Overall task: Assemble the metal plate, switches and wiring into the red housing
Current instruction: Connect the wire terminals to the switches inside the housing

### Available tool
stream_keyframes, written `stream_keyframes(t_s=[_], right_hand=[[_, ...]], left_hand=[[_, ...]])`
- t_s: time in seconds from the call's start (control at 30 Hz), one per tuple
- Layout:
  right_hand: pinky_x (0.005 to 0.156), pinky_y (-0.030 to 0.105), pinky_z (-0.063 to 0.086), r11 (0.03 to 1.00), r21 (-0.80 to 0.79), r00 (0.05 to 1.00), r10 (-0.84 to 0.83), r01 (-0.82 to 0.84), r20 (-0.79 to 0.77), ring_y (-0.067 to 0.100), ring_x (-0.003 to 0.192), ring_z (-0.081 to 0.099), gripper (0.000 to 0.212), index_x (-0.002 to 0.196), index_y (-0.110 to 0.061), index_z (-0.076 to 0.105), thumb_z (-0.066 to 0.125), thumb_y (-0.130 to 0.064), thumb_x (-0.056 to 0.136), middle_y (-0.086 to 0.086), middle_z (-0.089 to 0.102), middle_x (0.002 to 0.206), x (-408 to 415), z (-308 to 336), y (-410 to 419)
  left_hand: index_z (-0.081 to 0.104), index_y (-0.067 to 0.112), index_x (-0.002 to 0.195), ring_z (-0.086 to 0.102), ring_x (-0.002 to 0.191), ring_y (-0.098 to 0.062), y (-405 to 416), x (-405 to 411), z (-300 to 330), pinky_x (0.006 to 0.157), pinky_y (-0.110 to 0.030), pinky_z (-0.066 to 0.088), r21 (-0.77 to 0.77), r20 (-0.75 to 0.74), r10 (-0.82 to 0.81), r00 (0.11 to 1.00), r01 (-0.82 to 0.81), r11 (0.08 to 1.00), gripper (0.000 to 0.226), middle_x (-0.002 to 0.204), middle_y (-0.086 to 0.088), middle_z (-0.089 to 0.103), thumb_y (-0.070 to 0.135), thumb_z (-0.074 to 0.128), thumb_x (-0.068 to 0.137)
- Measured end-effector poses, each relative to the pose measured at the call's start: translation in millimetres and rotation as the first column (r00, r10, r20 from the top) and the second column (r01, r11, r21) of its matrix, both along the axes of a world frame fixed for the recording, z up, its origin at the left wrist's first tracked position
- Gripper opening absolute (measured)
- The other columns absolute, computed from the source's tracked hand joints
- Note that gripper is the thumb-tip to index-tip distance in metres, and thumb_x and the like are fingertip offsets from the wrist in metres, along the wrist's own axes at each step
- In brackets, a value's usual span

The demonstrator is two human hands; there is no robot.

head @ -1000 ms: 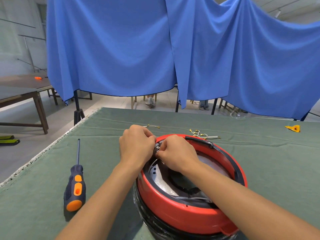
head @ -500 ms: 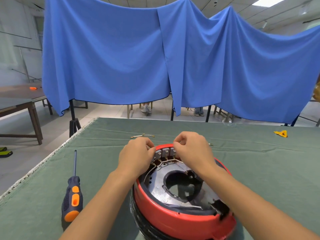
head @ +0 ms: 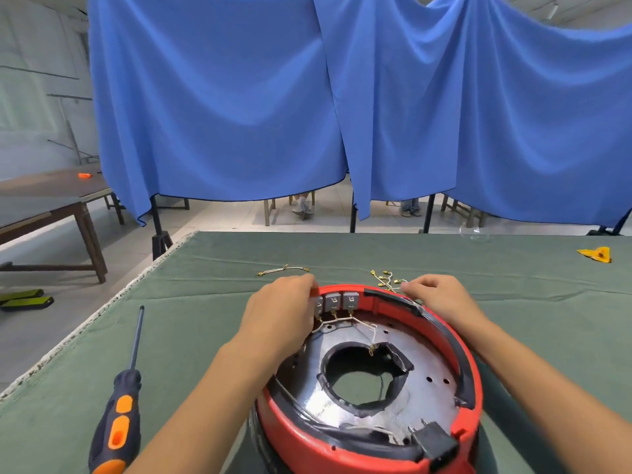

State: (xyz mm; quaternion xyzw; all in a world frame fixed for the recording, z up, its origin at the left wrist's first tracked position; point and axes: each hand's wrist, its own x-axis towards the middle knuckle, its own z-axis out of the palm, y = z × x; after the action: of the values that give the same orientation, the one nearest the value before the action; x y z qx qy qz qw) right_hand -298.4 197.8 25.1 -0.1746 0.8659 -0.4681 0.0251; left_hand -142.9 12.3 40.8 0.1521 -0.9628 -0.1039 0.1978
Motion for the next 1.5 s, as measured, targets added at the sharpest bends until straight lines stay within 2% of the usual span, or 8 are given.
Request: stream_keyframes(t_s=[0.1, 0.33, 0.47, 0.6, 0.83, 0.97, 1.03, 1.5], right_hand=[[0.078, 0.032, 0.045, 0.992, 0.058, 0.993, -0.104, 0.108, -0.061, 0.022, 0.091, 0.063, 0.006, 0.081, -0.018, 0.068, 0.067, -0.023, 0.085, 0.001, 0.069, 0.088, -19.4, -22.1, -7.5], [0.074, 0.027, 0.040, 0.920, 0.372, 0.989, -0.083, 0.123, -0.123, 0.026, 0.098, 0.060, 0.009, 0.091, -0.028, 0.066, 0.065, -0.033, 0.084, -0.001, 0.059, 0.109, -21.0, -31.1, -10.1], [0.065, 0.026, 0.038, 0.915, 0.365, 0.984, -0.138, 0.169, -0.110, 0.026, 0.075, 0.053, 0.020, 0.063, -0.022, 0.064, 0.063, -0.019, 0.082, 0.004, 0.063, 0.084, -11.6, -27.2, -6.7], [0.064, 0.028, 0.041, 0.917, 0.361, 0.985, -0.149, 0.171, -0.089, 0.032, 0.074, 0.057, 0.014, 0.071, -0.013, 0.073, 0.064, -0.020, 0.079, 0.012, 0.066, 0.080, -2.5, -24.9, -1.6], [0.063, 0.030, 0.048, 0.976, -0.031, 0.975, -0.216, 0.215, -0.047, 0.019, 0.071, 0.064, 0.015, 0.061, -0.019, 0.067, 0.070, -0.023, 0.075, -0.008, 0.067, 0.063, 11.1, -34.0, 19.5], [0.036, 0.012, 0.038, 0.902, -0.389, 0.980, -0.141, 0.187, 0.143, 0.004, 0.034, 0.051, 0.011, 0.073, -0.005, 0.063, 0.066, -0.006, 0.084, -0.009, 0.062, 0.044, 5.7, -30.7, 23.8], [0.034, 0.013, 0.036, 0.862, -0.478, 0.975, -0.072, 0.168, 0.212, 0.006, 0.029, 0.045, 0.007, 0.080, -0.003, 0.062, 0.065, -0.004, 0.086, -0.005, 0.063, 0.045, 3.8, -29.7, 25.2], [0.065, 0.031, 0.057, 0.724, -0.689, 0.924, 0.236, 0.041, 0.303, 0.017, 0.068, 0.072, 0.012, 0.079, -0.011, 0.071, 0.062, -0.012, 0.087, 0.009, 0.075, 0.081, 2.2, -17.0, 20.6]], left_hand=[[0.059, 0.030, 0.114, 0.057, 0.106, -0.022, -5.6, -7.8, 0.1, 0.085, -0.038, 0.047, 0.043, -0.006, -0.038, 0.999, 0.038, 0.998, 0.022, 0.112, 0.006, 0.066, 0.030, 0.045, 0.096], [0.058, 0.035, 0.119, 0.058, 0.107, -0.020, -4.7, -6.9, -1.7, 0.085, -0.034, 0.048, 0.077, -0.003, -0.010, 1.000, 0.010, 0.997, 0.025, 0.115, 0.009, 0.066, 0.031, 0.047, 0.096], [0.057, 0.035, 0.122, 0.056, 0.112, -0.018, -0.6, -0.7, 0.0, 0.088, -0.033, 0.046, 0.075, 0.005, -0.012, 1.000, 0.011, 0.997, 0.028, 0.120, 0.010, 0.064, 0.031, 0.046, 0.097], [0.057, 0.035, 0.123, 0.057, 0.113, -0.017, -1.4, 4.2, 0.5, 0.089, -0.032, 0.046, 0.064, -0.012, -0.020, 1.000, 0.021, 0.998, 0.029, 0.121, 0.012, 0.064, 0.031, 0.047, 0.096], [0.059, 0.036, 0.120, 0.059, 0.109, -0.019, -2.1, 5.2, -1.8, 0.087, -0.034, 0.048, 0.070, -0.019, -0.017, 1.000, 0.019, 0.997, 0.027, 0.117, 0.012, 0.066, 0.031, 0.049, 0.096], [0.059, 0.035, 0.119, 0.059, 0.108, -0.019, -1.7, 3.3, -2.1, 0.085, -0.033, 0.048, 0.077, -0.029, -0.028, 0.999, 0.030, 0.997, 0.026, 0.116, 0.011, 0.066, 0.030, 0.049, 0.095], [0.059, 0.035, 0.119, 0.059, 0.109, -0.020, -1.9, 2.7, -2.3, 0.086, -0.034, 0.048, 0.083, -0.033, -0.032, 0.999, 0.035, 0.996, 0.026, 0.117, 0.011, 0.066, 0.030, 0.049, 0.095], [0.061, 0.030, 0.119, 0.057, 0.111, -0.019, -3.4, 3.9, -3.0, 0.092, -0.037, 0.047, 0.169, -0.057, -0.038, 0.998, 0.047, 0.985, 0.030, 0.119, 0.008, 0.065, 0.022, 0.049, 0.092]])
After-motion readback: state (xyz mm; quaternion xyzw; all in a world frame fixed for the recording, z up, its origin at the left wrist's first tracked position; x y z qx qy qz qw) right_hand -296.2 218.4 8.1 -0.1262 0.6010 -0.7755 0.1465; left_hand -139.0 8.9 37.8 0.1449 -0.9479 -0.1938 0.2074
